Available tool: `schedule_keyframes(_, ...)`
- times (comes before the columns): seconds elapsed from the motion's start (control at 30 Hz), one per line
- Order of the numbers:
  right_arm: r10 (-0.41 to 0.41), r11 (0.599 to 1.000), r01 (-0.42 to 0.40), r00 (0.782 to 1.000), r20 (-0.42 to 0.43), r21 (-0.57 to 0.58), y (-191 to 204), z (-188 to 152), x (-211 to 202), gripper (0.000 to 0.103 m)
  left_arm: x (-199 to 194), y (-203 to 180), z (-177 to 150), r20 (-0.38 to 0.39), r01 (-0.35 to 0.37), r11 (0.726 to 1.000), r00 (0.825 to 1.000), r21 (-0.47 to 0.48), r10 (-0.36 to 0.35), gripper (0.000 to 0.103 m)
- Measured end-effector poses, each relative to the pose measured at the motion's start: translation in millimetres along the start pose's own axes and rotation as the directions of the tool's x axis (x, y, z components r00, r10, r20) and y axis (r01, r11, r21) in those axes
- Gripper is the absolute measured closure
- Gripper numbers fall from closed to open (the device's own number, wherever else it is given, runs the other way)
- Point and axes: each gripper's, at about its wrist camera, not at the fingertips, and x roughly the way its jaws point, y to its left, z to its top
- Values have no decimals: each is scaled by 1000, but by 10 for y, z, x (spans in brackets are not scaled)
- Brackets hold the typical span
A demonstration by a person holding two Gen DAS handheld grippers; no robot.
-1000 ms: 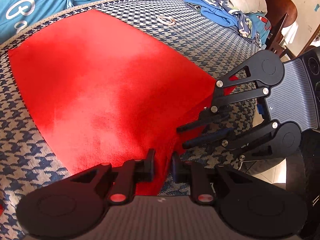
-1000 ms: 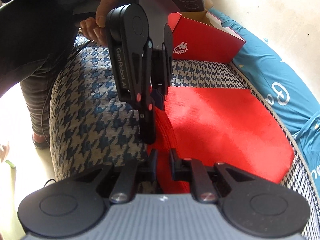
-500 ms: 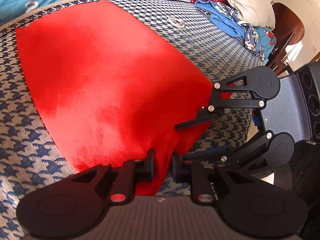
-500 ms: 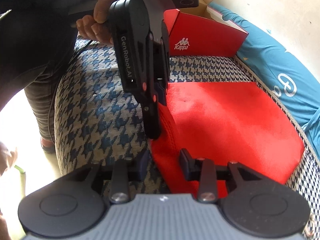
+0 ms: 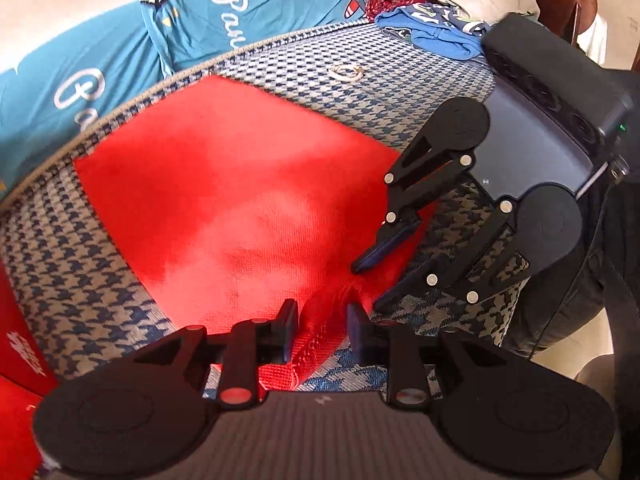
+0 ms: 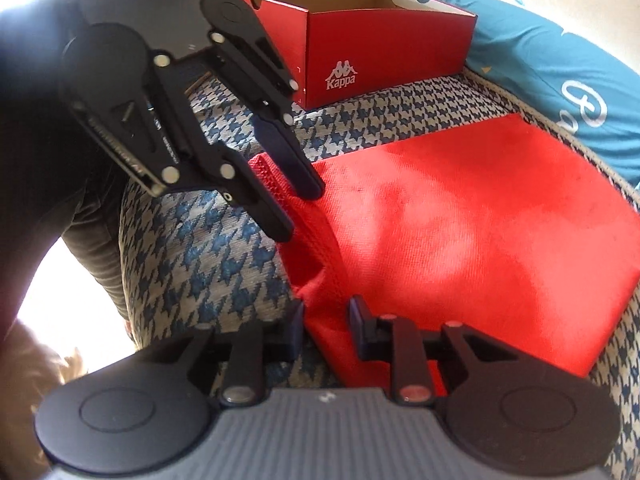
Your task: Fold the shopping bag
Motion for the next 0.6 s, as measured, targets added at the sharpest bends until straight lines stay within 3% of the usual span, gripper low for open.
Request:
schedule_keyframes(0.07, 50, 997, -50, 999, -4, 59, -120, 17, -2, 81, -25, -159, 13, -8, -46, 993, 999, 108, 47, 78)
schedule_keyframes(0.17, 87, 992, -86, 996, -6, 95, -194, 31, -3, 81, 10, -384, -15, -30, -94, 960, 994, 264, 105, 78)
schedule_keyframes(0.33, 110, 987, -109, 994, -4, 121, -250, 47, 8, 81, 162, -301, -38, -100, -101, 943, 985, 318, 140, 78)
schedule_keyframes(0.43, 138, 977, -138, 990, 10, 164, -332, 37, 19, 81, 262, -368, -27, -113, -97, 925, 983, 367, 147, 78)
schedule_keyframes(0.6, 180, 953, -183, 983, 35, 240, -476, 27, 50, 82, 321, -366, -34, -116, -83, 921, 984, 381, 137, 78)
